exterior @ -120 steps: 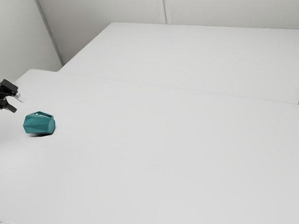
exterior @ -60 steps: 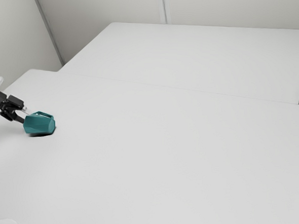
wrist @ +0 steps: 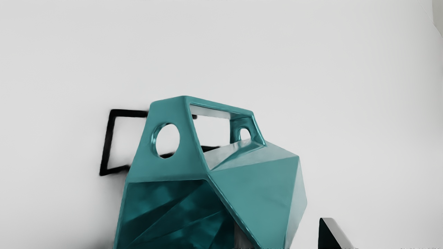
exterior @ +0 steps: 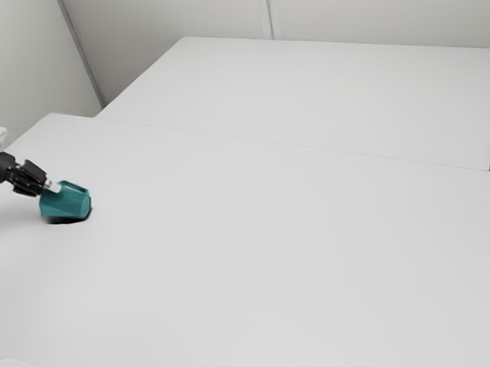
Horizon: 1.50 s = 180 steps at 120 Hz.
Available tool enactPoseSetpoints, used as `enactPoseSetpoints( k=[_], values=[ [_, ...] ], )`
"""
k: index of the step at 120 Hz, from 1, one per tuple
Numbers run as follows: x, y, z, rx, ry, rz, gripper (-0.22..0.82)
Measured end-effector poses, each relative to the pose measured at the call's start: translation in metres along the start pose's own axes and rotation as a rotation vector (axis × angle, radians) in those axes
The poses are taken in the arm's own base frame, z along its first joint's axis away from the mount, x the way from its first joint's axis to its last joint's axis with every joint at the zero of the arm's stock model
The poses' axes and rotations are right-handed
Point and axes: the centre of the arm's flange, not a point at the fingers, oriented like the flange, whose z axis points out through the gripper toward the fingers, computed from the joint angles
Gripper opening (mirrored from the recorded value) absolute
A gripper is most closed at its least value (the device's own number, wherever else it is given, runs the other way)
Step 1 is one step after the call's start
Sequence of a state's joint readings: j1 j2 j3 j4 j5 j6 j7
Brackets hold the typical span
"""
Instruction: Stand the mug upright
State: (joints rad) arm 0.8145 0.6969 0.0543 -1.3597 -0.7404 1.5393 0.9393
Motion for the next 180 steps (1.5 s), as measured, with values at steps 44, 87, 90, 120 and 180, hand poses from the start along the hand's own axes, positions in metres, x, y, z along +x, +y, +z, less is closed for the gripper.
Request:
enactPoseSetpoints(
  k=[44,87,90,120,180],
  values=[
    [0.014,0.070,0.002,-0.074,-0.018,0.081,-0.15],
    [0.057,0.248,0.063,0.186,-0.299,0.259,-0.18],
    [0.057,0.257,0.072,0.219,-0.317,0.268,-0.18],
    [0.046,0.300,0.140,0.526,-0.380,0.320,-0.18],
    [0.019,0.296,0.205,0.785,-0.291,0.253,-0.18]
  ],
)
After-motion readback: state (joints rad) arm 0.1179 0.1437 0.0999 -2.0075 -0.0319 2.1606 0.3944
